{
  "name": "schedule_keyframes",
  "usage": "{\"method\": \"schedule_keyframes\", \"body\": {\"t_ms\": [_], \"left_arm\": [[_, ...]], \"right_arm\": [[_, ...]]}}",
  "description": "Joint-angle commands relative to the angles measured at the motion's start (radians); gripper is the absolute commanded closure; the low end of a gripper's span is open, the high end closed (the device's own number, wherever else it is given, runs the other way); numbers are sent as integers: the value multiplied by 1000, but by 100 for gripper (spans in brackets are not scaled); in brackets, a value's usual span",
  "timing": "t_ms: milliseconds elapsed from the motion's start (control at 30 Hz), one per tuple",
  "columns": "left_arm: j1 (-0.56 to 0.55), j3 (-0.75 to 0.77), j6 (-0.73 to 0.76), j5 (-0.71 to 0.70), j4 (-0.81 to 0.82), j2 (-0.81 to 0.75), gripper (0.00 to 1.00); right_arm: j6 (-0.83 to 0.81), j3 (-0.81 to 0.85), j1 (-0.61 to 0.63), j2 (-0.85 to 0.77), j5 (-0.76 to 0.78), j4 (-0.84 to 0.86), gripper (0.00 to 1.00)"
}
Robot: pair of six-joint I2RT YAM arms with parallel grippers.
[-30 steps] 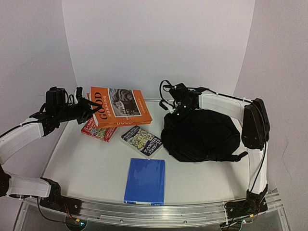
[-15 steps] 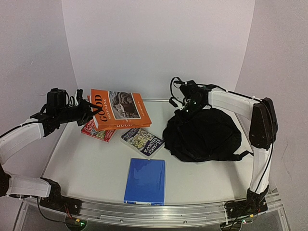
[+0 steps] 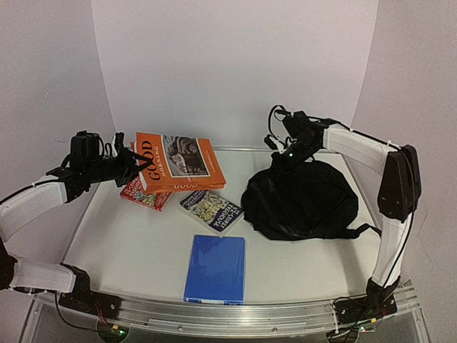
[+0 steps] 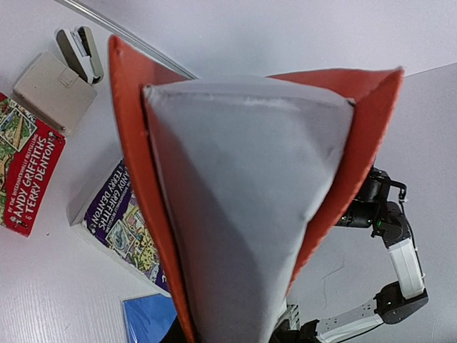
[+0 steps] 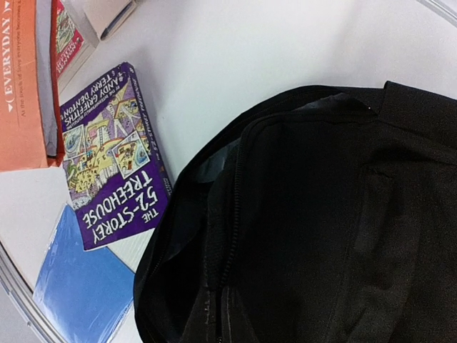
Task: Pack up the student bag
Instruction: Place the book in the student bag.
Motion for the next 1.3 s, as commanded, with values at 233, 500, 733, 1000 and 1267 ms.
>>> {"method": "schedule_keyframes", "body": {"t_ms": [233, 500, 733, 1000, 1267], "left_arm": [[-2, -137, -268, 151, 528, 64, 100], [-81, -95, -309, 190, 680, 195, 100], [-187, -34, -323, 172, 752, 416, 100], [-275, 118, -406, 207, 894, 710, 100], [-300, 274, -465, 154, 892, 831, 100]], "right_arm": [[23, 229, -5, -69, -64, -2, 100], [27, 303, -7, -98, -31, 14, 100], [41, 275, -9, -135, -25, 58, 100], [87, 254, -9, -148, -76, 108, 100], [157, 178, -7, -146, -162, 165, 100]]}}
